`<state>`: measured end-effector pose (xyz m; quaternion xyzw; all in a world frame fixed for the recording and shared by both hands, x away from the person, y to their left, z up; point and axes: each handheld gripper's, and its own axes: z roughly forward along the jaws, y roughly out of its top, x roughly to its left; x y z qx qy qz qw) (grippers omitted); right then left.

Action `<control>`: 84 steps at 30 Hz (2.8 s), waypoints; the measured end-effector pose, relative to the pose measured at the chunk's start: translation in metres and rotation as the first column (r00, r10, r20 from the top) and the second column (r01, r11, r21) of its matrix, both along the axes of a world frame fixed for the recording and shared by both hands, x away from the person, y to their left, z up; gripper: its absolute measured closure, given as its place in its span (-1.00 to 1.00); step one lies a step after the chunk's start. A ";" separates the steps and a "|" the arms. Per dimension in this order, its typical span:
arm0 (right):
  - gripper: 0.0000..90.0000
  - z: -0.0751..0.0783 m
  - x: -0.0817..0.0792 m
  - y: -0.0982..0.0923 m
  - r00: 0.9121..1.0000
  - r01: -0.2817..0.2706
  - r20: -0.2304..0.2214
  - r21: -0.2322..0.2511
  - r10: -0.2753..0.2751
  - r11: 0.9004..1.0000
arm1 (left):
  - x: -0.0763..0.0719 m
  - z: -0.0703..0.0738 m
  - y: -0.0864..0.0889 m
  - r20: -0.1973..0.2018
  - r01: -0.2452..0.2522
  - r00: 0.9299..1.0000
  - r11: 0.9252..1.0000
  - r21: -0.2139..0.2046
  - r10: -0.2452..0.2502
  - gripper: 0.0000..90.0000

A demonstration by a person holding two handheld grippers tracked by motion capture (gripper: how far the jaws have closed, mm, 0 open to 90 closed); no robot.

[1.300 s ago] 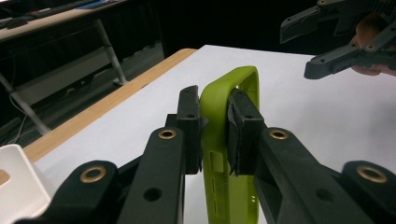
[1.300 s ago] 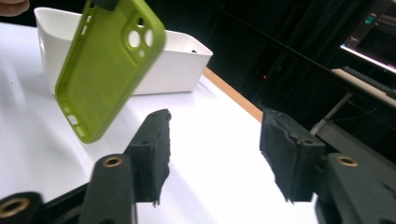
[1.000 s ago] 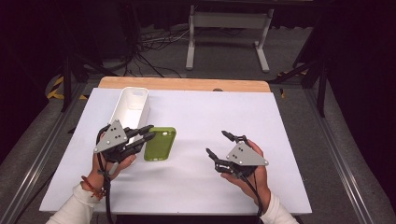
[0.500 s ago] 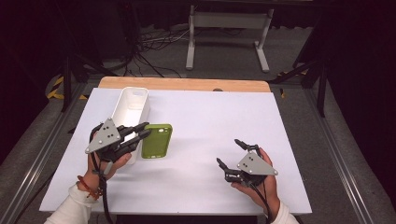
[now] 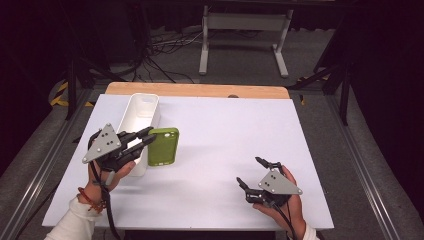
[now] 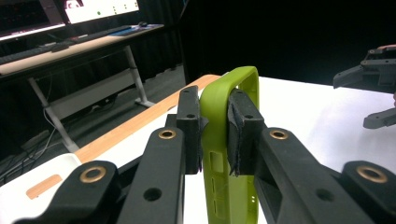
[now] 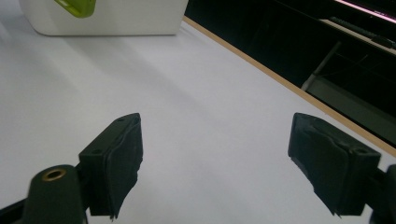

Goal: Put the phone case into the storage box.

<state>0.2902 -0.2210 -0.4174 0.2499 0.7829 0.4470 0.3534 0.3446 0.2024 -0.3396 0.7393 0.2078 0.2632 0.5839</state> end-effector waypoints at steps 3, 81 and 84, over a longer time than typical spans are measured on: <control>-0.58 -0.001 0.001 0.000 1.000 0.002 -0.006 -0.004 -0.002 1.000 | 0.000 0.001 0.003 -0.003 -0.006 1.000 1.000 -0.002 0.006 0.73; -0.56 -0.005 0.005 0.004 1.000 -0.011 -0.023 -0.009 0.011 1.000 | 0.022 0.023 0.069 0.051 -0.150 0.986 0.984 -0.098 0.156 0.73; -0.56 -0.006 0.006 0.004 1.000 -0.007 -0.030 -0.010 0.007 1.000 | 0.028 0.024 0.071 0.048 -0.142 0.988 0.986 -0.084 0.146 0.73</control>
